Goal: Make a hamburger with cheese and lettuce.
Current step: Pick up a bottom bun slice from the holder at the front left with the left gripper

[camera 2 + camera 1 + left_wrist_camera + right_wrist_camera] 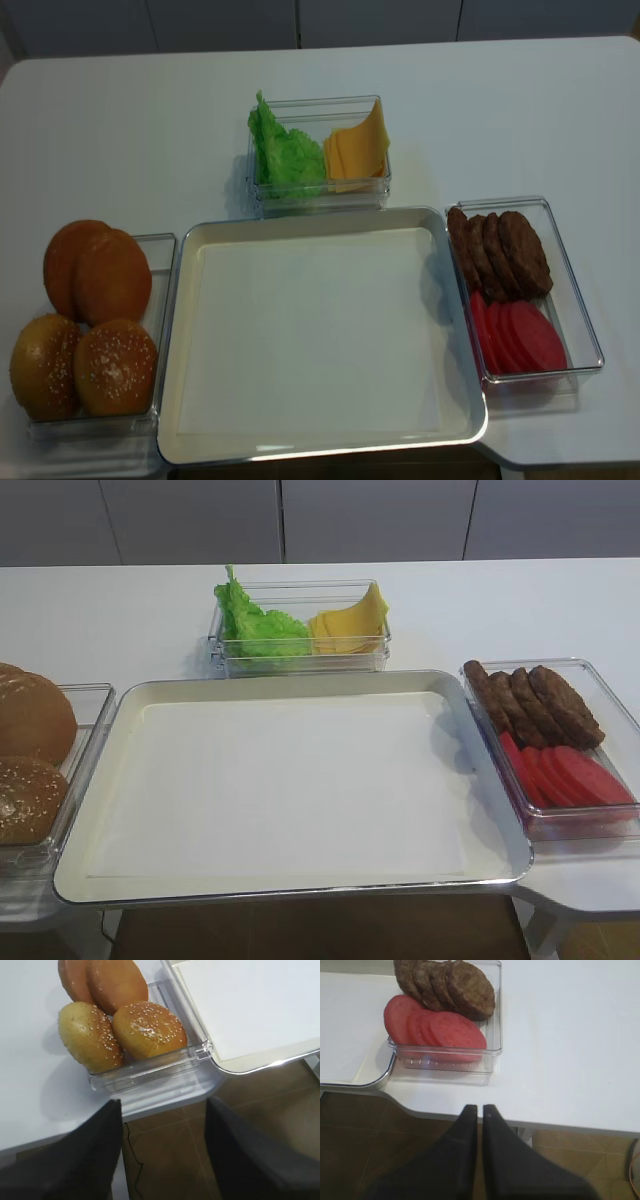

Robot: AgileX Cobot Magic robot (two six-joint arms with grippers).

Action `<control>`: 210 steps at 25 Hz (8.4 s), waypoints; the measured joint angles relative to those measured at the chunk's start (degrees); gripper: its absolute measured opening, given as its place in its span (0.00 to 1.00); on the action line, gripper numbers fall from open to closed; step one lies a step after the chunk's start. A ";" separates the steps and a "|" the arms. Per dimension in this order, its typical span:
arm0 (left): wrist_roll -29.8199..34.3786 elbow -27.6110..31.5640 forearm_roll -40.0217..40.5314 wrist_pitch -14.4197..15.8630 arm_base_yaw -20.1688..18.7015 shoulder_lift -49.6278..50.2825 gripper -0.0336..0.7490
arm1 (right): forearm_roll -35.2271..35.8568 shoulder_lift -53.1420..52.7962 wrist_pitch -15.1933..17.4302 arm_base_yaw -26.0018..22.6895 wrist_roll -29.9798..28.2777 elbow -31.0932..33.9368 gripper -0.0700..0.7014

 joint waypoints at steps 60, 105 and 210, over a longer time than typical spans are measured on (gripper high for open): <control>-1.84 -12.79 2.00 4.36 -0.10 21.96 0.55 | 3.57 0.00 0.00 0.00 0.11 0.00 0.14; 5.26 -46.36 5.02 3.45 8.97 81.49 0.55 | -1.74 9.45 -2.27 0.00 -0.36 -2.10 0.89; 15.46 -50.75 -10.12 2.37 17.94 98.27 0.21 | -1.64 5.28 -0.55 0.00 -1.45 -0.39 0.89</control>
